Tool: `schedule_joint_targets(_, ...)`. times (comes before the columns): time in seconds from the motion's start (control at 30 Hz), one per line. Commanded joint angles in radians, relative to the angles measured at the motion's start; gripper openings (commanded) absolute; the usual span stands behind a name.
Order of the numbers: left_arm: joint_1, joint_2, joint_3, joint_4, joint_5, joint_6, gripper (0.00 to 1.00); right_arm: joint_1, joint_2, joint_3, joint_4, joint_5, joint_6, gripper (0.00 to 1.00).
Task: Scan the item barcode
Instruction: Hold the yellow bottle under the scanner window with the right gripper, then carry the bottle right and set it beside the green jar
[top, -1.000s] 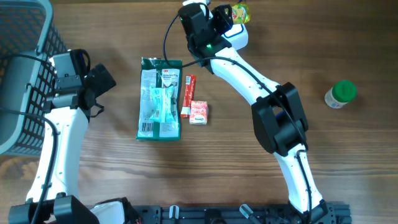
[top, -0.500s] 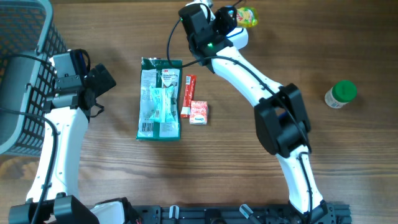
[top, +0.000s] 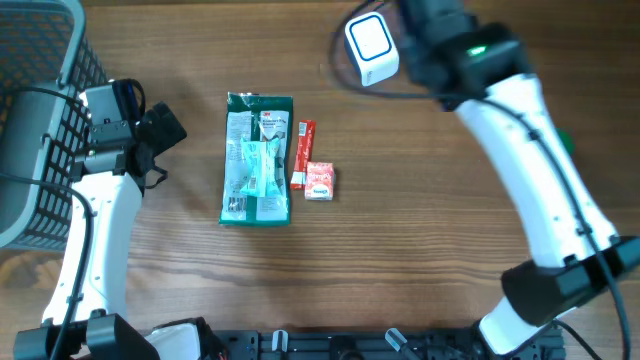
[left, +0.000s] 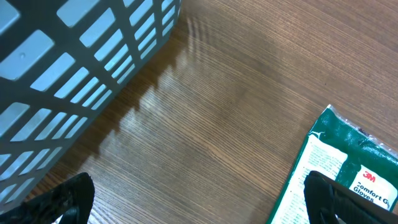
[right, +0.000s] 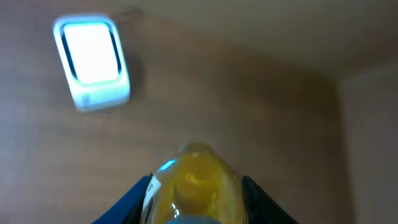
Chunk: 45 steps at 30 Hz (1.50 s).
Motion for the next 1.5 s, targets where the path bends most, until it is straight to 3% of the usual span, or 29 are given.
schedule_joint_targets(0.0, 0.005, -0.004, 0.014, 0.0, 0.005, 0.016, 1.0, -0.144, 0.03, -0.026, -0.052, -0.304, 0.065, 0.05)
schedule_joint_targets(0.2, 0.005, -0.004, 0.014, 0.0, 0.005, 0.016, 1.0, -0.332, 0.037, -0.168, 0.003, -0.319, 0.076, 0.04)
schedule_joint_targets(0.4, 0.005, -0.004, 0.014, 0.0, 0.005, 0.016, 1.0, -0.451, 0.037, -0.315, 0.166, -0.319, 0.076, 0.05)
schedule_joint_targets(0.73, 0.005, -0.004, 0.014, 0.0, 0.005, 0.016, 1.0, -0.482, 0.042, -0.51, 0.449, -0.314, 0.103, 0.13)
schedule_joint_targets(1.1, 0.005, -0.004, 0.014, 0.0, 0.005, 0.016, 1.0, -0.485, 0.043, -0.621, 0.492, -0.056, 0.242, 0.13)
schedule_joint_targets(1.37, 0.005, -0.004, 0.014, 0.0, 0.005, 0.016, 1.0, -0.485, 0.043, -0.621, 0.494, -0.109, 0.241, 0.27)
schedule_joint_targets(1.47, 0.005, -0.004, 0.014, 0.0, 0.005, 0.016, 1.0, -0.485, 0.043, -0.621, 0.494, -0.108, 0.225, 0.45)
